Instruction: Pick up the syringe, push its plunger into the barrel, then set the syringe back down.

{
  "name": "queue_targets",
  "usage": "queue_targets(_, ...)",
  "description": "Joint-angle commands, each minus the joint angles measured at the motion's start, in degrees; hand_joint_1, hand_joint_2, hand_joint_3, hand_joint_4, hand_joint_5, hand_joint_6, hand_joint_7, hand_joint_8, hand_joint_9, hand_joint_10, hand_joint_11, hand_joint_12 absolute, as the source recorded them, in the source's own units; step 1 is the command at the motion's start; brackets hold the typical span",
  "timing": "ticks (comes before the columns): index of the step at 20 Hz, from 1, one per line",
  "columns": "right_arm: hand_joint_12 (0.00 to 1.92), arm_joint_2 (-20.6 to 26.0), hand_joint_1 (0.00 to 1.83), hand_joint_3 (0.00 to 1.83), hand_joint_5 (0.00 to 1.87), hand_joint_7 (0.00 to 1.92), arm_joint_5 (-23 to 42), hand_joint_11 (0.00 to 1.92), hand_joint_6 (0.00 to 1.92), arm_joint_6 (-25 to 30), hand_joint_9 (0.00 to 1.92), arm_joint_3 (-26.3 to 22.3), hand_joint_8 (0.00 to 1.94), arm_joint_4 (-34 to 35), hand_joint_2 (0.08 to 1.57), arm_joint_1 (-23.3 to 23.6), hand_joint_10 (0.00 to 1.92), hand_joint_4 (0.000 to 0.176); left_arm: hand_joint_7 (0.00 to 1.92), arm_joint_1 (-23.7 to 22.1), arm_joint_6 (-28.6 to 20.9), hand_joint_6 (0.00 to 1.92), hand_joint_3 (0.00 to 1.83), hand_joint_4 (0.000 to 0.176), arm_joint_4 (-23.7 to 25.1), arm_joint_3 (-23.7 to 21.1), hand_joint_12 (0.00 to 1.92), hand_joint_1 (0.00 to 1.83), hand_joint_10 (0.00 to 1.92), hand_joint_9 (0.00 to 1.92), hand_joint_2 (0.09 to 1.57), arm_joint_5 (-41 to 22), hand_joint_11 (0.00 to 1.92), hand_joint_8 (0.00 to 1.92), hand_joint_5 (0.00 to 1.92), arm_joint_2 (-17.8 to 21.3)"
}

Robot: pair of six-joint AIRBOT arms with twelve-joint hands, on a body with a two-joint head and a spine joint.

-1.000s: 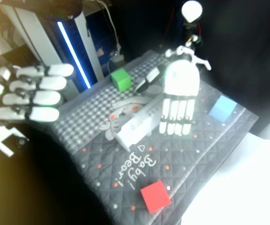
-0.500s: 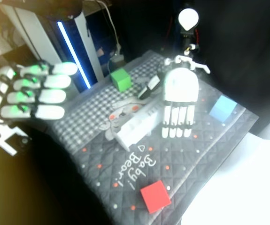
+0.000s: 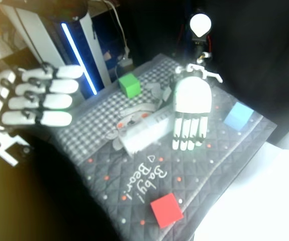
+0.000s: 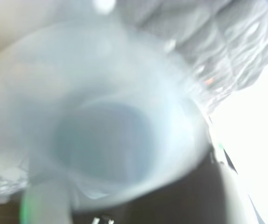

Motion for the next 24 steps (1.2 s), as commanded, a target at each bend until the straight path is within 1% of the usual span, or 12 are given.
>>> queue_targets(1,0.05,0.2,0.70,0.01,0.15,0.08,6.8,0.14,0.02,0.2,0.07,0.3,0.01,0.9,0.75,0.8,0.01,0.000,0.86,0.4,0.3,1.24,0.00,0.000,-0.3,0.2,1.64,1.18,1.14,0.79,1.19,-1.2,0.69,1.23,0.76,-0.3)
queue_targets(2,0.05,0.2,0.70,0.00,0.15,0.08,6.8,0.14,0.02,0.2,0.08,0.3,0.01,0.9,0.72,0.8,0.01,0.000,0.79,0.4,0.2,1.36,0.01,0.000,-1.1,0.5,1.86,1.16,1.65,0.71,1.24,-1.5,0.76,1.43,0.69,-0.3)
queue_targets(3,0.05,0.2,0.69,0.00,0.14,0.08,6.8,0.14,0.01,0.2,0.07,0.3,0.00,0.9,0.71,0.8,0.00,0.000,0.68,0.4,0.1,1.87,0.01,0.000,-1.3,0.7,1.92,1.31,1.91,0.84,1.25,-1.6,0.99,1.55,0.58,-0.3)
queue_targets(4,0.05,0.2,0.69,0.00,0.14,0.08,6.8,0.14,0.01,0.2,0.07,0.3,0.00,0.9,0.71,0.8,0.00,0.000,0.68,0.4,0.1,1.87,0.01,0.000,-1.6,0.8,1.92,1.31,1.91,0.84,1.25,-1.6,0.99,1.55,0.58,-0.3)
queue_targets(5,0.05,0.1,0.70,0.01,0.15,0.08,6.8,0.15,0.01,0.2,0.08,0.3,0.01,0.9,0.73,0.8,0.01,0.000,0.66,0.4,0.1,1.92,0.00,0.000,-1.9,0.9,1.92,1.50,1.92,0.91,1.13,-1.7,1.04,1.85,0.65,-0.3)
queue_targets(8,0.06,0.1,0.67,0.01,0.15,0.09,6.8,0.15,0.01,0.2,0.09,0.3,0.01,0.9,0.74,0.8,0.01,0.000,0.65,0.0,0.1,1.92,0.00,0.000,-3.3,1.4,1.92,1.59,1.92,0.95,1.09,-2.1,1.04,1.92,0.67,-0.3)
queue_targets(9,0.06,0.0,0.69,0.00,0.17,0.10,6.8,0.16,0.01,0.2,0.09,0.3,0.01,0.9,0.71,0.8,0.01,0.000,0.72,-0.2,0.1,1.92,0.00,0.049,-4.4,1.7,1.92,1.57,1.92,1.01,1.08,-2.3,1.13,1.92,0.70,-0.3)
queue_targets(11,0.05,0.0,0.70,0.00,0.17,0.10,6.8,0.16,0.01,0.2,0.09,0.3,0.01,0.9,0.71,0.8,0.01,0.000,0.76,-0.6,0.1,1.92,0.00,0.047,-5.7,2.1,1.92,1.59,1.92,1.04,1.06,-2.7,1.16,1.92,0.72,-0.3)
queue_targets(12,0.05,0.0,0.69,0.00,0.16,0.10,6.8,0.15,0.00,0.2,0.09,0.3,0.01,0.9,0.69,0.8,0.00,0.002,0.85,-0.9,0.3,1.92,0.01,0.168,-7.1,2.4,1.92,1.53,1.92,1.10,1.10,-2.9,1.21,1.92,0.71,-0.2)
queue_targets(16,0.05,0.0,0.66,0.00,0.14,0.09,6.8,0.15,0.00,0.2,0.09,0.3,0.00,1.0,0.64,0.7,0.00,0.000,1.15,-1.6,3.3,1.92,0.01,0.176,-14.3,2.6,1.92,1.52,1.92,1.35,1.13,-5.0,1.42,1.92,0.87,0.7)
queue_targets(18,0.04,-0.3,0.59,0.01,0.13,0.08,6.8,0.14,0.00,0.2,0.07,0.3,0.00,1.3,0.72,0.7,0.00,0.000,1.34,-2.0,5.9,1.92,0.02,0.176,-21.0,2.5,1.92,1.48,1.92,1.47,1.14,-7.4,1.50,1.92,1.06,1.7)
queue_targets(24,0.00,-1.2,0.47,0.00,0.10,0.03,6.8,0.03,0.00,0.4,0.00,0.3,0.00,2.2,0.71,0.7,0.00,0.000,1.48,-4.7,11.7,1.92,0.00,0.162,-29.1,0.5,1.92,1.56,1.92,1.58,1.12,-10.4,1.58,1.92,1.25,4.8)
